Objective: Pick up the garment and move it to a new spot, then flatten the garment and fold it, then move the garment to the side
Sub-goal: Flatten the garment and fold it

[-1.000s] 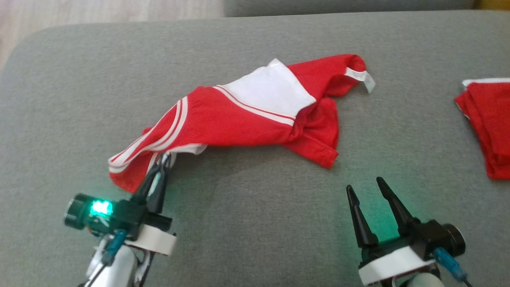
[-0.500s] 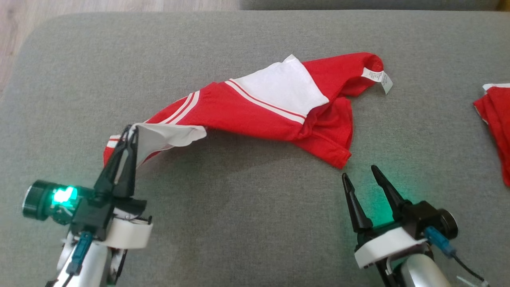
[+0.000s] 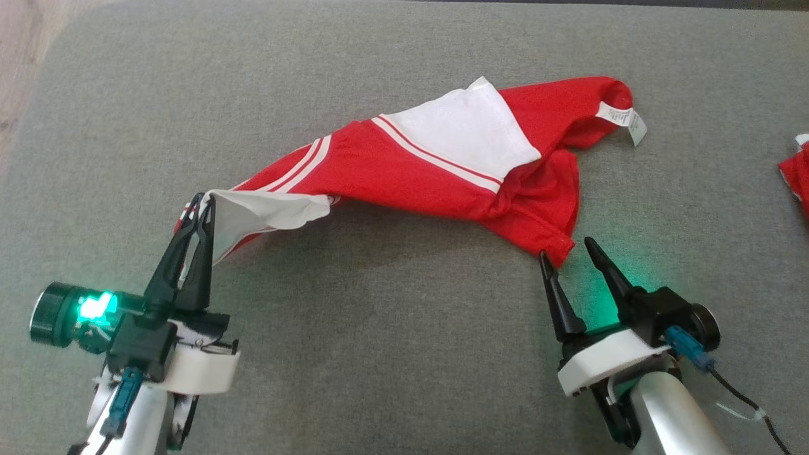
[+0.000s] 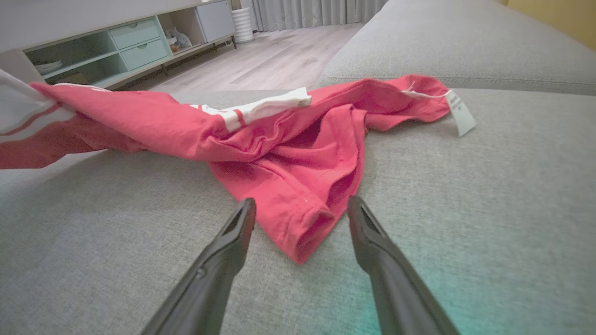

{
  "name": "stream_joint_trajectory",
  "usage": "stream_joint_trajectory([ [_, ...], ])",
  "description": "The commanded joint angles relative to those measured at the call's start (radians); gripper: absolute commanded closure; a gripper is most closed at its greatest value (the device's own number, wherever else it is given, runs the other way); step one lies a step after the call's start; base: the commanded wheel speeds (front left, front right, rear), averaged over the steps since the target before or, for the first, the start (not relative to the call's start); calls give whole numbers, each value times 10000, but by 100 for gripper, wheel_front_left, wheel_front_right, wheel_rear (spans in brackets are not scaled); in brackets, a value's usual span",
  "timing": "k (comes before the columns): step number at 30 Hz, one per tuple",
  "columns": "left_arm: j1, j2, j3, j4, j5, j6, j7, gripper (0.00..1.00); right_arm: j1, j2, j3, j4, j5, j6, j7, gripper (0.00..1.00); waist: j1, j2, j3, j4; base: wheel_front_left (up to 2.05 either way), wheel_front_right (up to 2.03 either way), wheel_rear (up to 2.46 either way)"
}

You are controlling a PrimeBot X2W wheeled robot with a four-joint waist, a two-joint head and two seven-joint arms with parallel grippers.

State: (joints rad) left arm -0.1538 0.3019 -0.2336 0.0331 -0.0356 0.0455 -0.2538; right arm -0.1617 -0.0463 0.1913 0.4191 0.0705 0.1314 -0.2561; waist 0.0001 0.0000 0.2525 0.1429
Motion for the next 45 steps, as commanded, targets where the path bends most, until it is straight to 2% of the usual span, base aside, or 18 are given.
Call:
stream_joint_trajectory([
  [1, -219, 286, 384, -348, -50, 118, -79, 100, -289, -39, 306, -147, 27, -7, -57, 0, -1, 0, 24, 37, 0, 0, 0],
  [4, -237, 275, 352, -359, -61, 122, -79, 100, -379, -39, 319, -6, 61, -7, -57, 3, -1, 0, 40, 89, 0, 0, 0],
  [9, -230, 302, 348, -350, -85, 138, -80, 100, -400, -39, 306, 137, 101, -7, -57, 52, -1, 0, 36, 128, 0, 0, 0],
  [13, -244, 312, 344, -345, -102, 154, -80, 100, -419, -39, 251, 222, 100, -7, -57, 65, -1, 0, 33, 149, 0, 0, 0],
  [16, -266, 313, 327, -348, -109, 160, -80, 100, -424, -39, 203, 255, 88, -7, -57, 85, -1, 0, 43, 176, 0, 0, 0],
  [17, -275, 311, 319, -350, -108, 164, -80, 100, -428, -39, 185, 271, 80, -7, -57, 100, -1, 0, 50, 185, 0, 0, 0],
  [25, -292, 366, 363, -431, -111, 225, -80, 100, -470, -39, -110, 88, -173, -7, -57, 100, -1, 0, 17, 194, 0, 0, 0],
  [28, -415, 528, 462, -775, -71, 188, -80, 100, -426, -39, -470, -565, -544, -7, -57, 100, -1, 0, -79, 167, 0, 0, 0],
  [32, -736, 1117, 773, -1474, 47, -2, -80, 100, -386, -102, -1286, -2172, -1036, -7, -57, 100, -1, 0, -306, 42, 0, 0, 0],
  [38, -1642, 1924, 1572, -2375, -59, -197, -80, 100, -637, -1169, -2243, -4782, -1744, -7, -57, 100, -1, 0, -668, -302, 0, 0, 0],
  [45, -2795, 2583, 2457, -3141, -495, -426, -80, 100, -1108, -2516, -2841, -6841, -1903, -7, 37, 100, -1, 0, -1088, -846, 0, 0, 0],
])
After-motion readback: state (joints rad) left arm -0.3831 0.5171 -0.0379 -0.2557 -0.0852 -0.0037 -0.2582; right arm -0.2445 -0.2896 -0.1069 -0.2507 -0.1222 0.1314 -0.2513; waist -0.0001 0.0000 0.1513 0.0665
